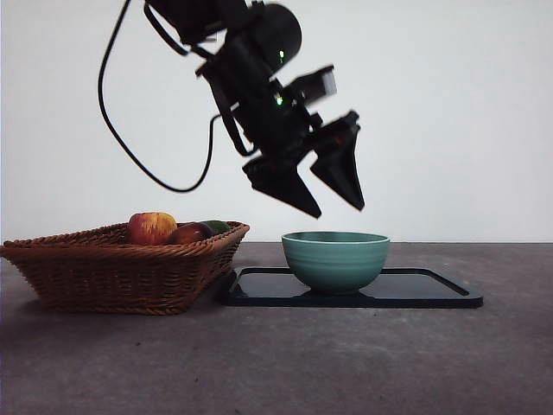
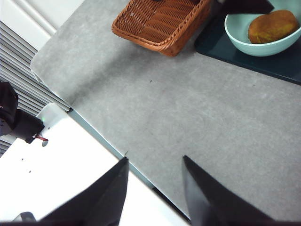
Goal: Pick up the wifruite, put it on the bowl, pick up the plate, put it on desk
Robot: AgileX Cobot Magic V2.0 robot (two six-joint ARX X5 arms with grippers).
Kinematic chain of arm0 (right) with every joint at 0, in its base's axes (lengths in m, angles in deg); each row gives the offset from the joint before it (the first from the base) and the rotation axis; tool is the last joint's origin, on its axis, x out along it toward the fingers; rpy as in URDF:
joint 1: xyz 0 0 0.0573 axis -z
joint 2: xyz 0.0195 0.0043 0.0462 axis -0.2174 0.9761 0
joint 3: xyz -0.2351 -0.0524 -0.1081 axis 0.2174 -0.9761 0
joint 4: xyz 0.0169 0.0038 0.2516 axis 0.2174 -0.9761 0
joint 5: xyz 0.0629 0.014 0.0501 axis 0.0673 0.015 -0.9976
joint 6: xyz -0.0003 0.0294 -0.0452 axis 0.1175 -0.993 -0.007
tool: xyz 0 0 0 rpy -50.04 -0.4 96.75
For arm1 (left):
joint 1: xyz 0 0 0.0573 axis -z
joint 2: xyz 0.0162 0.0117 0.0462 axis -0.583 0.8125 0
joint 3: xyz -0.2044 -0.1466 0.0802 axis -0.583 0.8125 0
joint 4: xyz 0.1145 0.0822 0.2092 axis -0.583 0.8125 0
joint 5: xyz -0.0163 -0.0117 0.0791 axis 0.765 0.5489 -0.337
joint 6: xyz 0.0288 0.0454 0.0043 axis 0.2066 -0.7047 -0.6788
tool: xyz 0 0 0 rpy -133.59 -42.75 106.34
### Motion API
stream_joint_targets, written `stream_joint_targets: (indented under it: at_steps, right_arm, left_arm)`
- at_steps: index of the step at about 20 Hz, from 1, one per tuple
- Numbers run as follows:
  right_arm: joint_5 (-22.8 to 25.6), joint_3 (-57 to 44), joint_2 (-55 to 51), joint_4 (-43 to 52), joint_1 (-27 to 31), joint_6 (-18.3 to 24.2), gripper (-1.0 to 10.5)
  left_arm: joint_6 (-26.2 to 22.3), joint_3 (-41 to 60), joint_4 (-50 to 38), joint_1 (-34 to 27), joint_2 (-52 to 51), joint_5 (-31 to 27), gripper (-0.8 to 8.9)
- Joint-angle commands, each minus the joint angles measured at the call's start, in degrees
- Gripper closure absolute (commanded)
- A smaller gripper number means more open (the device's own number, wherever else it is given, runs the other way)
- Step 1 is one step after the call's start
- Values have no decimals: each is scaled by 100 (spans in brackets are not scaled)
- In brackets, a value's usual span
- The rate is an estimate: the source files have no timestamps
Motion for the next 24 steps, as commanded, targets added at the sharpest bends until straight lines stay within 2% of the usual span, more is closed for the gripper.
stream_joint_targets:
  at_steps: [1,8,20,22,24]
  right_arm:
    - [22,61,7,17,-33,-68,765]
    - [35,61,7,22,-33,-70,765]
    - [157,61,7,26,-33,-105,765]
    - [160,61,7,26,-33,-105,765]
    - [160,61,7,28,-33,-103,765]
  left_arm:
    - [-173,-186,-79,50,258,-20,439]
    - [-564,-190,-118,59,452,-31,439]
    - [-710,-190,-374,96,719,-31,440]
    - [-728,-188,-365,103,737,-77,452]
    - [-745,-190,-358,116,737,-170,513]
